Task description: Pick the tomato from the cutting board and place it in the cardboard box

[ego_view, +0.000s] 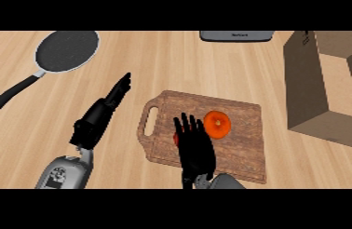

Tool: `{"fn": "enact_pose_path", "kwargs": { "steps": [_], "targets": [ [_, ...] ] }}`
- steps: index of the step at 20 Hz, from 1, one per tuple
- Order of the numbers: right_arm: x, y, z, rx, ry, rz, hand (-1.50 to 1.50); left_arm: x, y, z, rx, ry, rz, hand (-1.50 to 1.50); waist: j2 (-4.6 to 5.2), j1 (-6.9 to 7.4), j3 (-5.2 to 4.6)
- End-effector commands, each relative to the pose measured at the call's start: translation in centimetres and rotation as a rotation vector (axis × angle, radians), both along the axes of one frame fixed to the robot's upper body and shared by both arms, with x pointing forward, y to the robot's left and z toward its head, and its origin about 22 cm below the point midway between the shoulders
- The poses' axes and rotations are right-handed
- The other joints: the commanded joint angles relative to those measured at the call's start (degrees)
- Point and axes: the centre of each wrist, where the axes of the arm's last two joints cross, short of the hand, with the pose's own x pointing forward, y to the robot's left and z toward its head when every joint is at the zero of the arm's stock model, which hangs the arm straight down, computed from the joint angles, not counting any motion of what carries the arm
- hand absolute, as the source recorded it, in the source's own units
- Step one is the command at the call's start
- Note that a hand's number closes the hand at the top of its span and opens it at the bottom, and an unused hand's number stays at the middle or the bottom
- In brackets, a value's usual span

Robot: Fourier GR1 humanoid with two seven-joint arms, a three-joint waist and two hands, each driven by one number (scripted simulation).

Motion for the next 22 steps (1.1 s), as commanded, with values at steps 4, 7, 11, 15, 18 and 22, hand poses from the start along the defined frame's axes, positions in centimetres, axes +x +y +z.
{"fn": "enact_pose_path", "kwargs": {
  "steps": [4, 7, 11, 15, 18, 22],
  "targets": [
    [-0.9, -0.1, -2.0, -0.063, 0.003, -0.003, -1.50, -0.8, -1.1, -0.8, -0.001, 0.005, 0.011, 0.00, 0.07, -0.08, 0.02],
    [1.8, 0.5, -1.4, -0.035, 0.027, -0.006, 1.50, 0.8, 2.9, 0.2, 0.000, 0.006, -0.020, 0.00, 0.20, 0.36, 0.02],
    [0.9, 0.7, -0.8, -0.069, -0.016, 0.038, 1.50, -0.5, 0.0, -0.2, -0.007, 0.001, -0.019, 0.00, 0.11, 0.13, 0.02],
    [1.4, 0.0, -2.3, -0.062, -0.085, 0.059, 1.50, 0.8, -0.3, -1.7, -0.012, 0.010, -0.020, 0.00, 0.15, -0.07, 0.01],
    [1.2, -7.3, -1.5, -0.080, -0.088, 0.421, 1.50, 0.2, 1.1, -0.6, 0.009, 0.007, 0.004, 0.00, -0.25, -0.69, 0.18],
    [0.6, -7.4, -0.6, -0.077, -0.105, 0.722, 1.50, 0.5, 0.3, -0.4, -0.010, 0.003, -0.017, 0.00, 0.04, 1.37, 0.54]
  ]
}}
